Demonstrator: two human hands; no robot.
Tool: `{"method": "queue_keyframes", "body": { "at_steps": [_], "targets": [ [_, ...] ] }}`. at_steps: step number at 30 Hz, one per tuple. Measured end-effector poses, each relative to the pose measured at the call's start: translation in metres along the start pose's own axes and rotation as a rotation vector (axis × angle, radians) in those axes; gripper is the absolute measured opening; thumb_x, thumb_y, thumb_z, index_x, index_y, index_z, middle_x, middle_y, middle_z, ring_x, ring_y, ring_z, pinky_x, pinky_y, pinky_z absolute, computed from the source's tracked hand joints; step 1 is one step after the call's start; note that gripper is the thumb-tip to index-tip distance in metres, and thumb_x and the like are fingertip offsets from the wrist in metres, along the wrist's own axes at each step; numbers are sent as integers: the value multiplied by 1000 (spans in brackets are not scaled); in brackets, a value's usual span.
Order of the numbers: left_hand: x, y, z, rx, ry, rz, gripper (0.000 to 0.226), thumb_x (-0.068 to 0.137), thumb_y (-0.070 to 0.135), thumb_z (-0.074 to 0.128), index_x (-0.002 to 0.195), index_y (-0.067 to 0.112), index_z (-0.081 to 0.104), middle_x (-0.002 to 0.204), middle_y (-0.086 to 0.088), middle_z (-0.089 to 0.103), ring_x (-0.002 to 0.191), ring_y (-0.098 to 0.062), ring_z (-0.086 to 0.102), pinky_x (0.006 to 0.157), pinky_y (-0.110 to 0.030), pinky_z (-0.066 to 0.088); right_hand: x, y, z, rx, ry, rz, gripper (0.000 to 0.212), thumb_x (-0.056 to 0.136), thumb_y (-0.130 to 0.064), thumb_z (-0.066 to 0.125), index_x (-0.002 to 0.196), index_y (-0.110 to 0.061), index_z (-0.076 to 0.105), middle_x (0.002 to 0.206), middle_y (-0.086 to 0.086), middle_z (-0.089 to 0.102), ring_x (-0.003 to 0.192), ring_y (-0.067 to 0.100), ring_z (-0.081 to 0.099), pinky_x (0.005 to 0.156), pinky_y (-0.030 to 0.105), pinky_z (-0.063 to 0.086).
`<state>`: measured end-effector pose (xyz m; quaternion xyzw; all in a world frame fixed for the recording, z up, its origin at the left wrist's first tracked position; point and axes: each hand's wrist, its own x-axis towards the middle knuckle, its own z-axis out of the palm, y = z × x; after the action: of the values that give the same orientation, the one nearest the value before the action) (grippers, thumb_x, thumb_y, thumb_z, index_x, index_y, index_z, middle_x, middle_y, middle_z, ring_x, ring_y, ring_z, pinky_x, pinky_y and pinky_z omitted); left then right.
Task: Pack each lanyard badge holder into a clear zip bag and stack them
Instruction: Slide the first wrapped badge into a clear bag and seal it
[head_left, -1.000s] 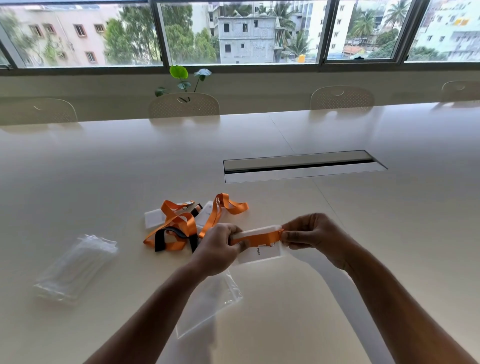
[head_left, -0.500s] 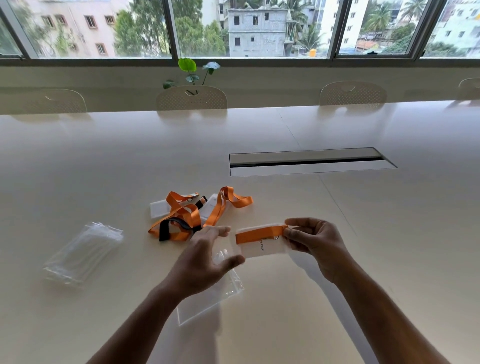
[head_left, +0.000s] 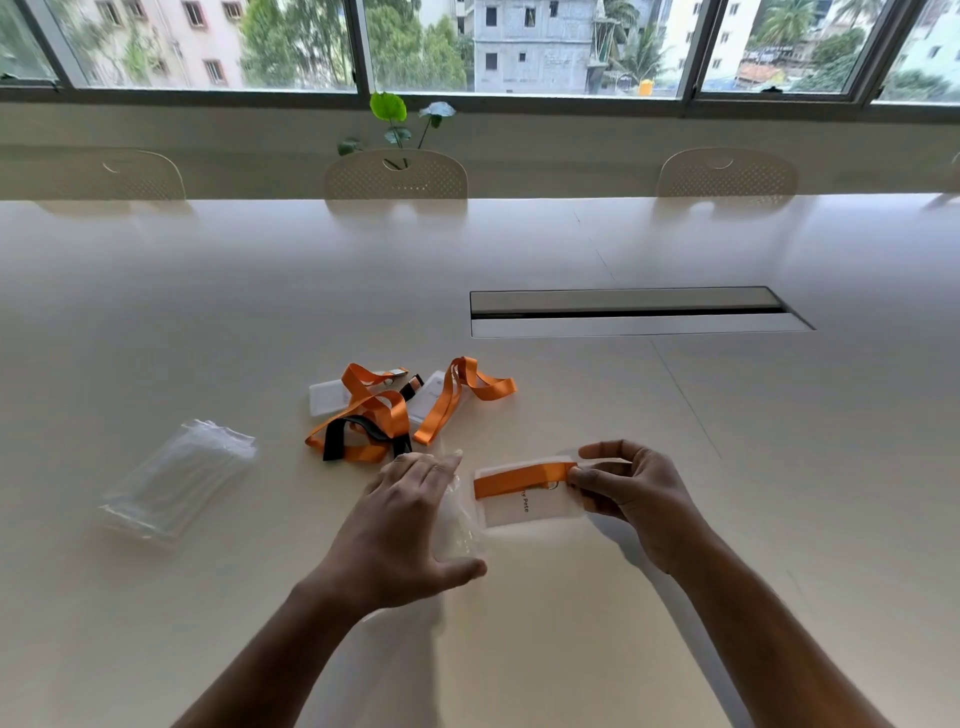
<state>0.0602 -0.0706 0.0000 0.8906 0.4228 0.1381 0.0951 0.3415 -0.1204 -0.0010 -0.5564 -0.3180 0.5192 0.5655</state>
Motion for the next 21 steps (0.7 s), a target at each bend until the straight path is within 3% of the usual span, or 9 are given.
{"method": "queue_keyframes", "body": {
  "at_steps": [12, 21],
  "targets": [
    [14, 9, 2, -100, 50, 37, 117, 71, 78, 64, 161, 24, 13, 149, 6, 48, 140, -14, 36, 115, -32, 34, -6, -7, 13, 21, -50, 32, 51, 68, -15, 84, 113, -4, 63, 101, 24, 76, 94, 34, 77, 70, 31, 64],
    [39, 39, 0, -146, 132, 189, 111, 74, 70, 70, 160, 34, 11, 144, 4, 54, 135, -15, 41, 109, -35, 39, -11, -14, 39, 3, -120, -20, 55, 69, -17, 84, 117, -5, 60, 93, 16, 79, 89, 31, 78, 70, 29, 62]
  ]
}}
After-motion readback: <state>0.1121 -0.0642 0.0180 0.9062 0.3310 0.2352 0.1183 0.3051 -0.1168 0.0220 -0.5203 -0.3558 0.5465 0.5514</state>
